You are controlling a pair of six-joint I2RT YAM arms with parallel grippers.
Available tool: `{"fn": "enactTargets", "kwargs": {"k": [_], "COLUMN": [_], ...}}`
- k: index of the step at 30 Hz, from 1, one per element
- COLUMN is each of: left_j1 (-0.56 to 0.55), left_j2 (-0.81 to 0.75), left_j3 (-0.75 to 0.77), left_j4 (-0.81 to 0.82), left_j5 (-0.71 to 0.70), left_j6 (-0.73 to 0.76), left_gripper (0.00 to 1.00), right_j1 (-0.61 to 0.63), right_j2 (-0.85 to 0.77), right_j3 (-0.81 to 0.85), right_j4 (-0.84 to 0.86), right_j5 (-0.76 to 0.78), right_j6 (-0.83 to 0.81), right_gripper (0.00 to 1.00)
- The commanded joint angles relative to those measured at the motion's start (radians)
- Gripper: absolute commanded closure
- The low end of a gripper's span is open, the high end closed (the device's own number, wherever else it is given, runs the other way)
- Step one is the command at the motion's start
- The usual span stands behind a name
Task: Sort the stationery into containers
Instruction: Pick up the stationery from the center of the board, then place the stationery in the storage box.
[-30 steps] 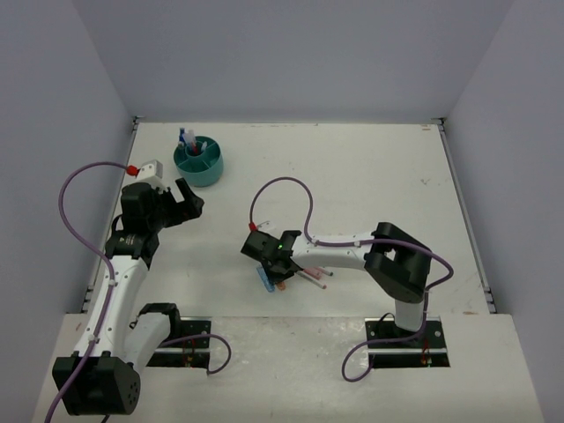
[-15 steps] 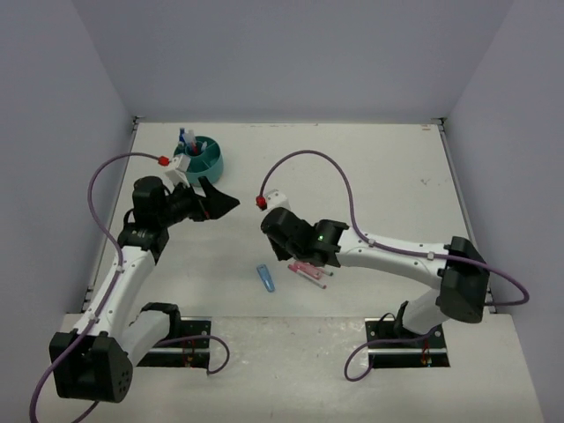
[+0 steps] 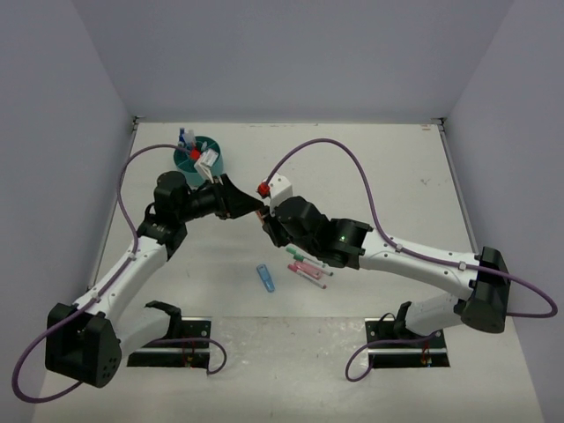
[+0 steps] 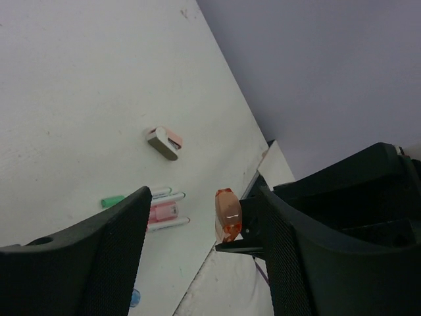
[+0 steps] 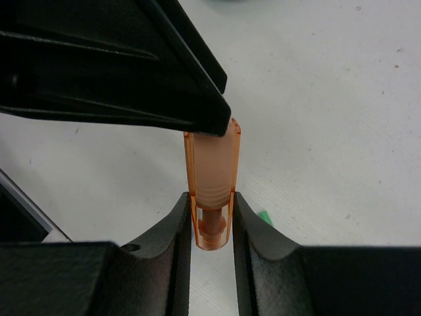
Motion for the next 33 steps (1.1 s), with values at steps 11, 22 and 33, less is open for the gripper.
{"fn": "enactTargets", "kwargs": {"k": [11,22,33], "left_j1": [-0.122,-0.124,-0.116], "left_j2": [0.088,0.189,0.748], "left_j3": [0.061,0.373,0.98], "left_j4": [0.09,-0.334,-0.512], "left_j5": [-0.012,-0.551,-1.509], "left_j6": [-0.041,0.179,0.264], "left_gripper": [0.75,1.0,1.0], "right_j1": [0.002,-0.037,-0.24], "right_j2": [0.006,0.031,-0.243], "right_j3": [0.055,0.023,-0.172], "right_j4": [0.047,-0.003,-0.012], "right_j5": [0.029,0.223,0.257], "right_j6": [-0.039,0.064,0.149], "right_gripper": [1.0,0.01,0.01]}}
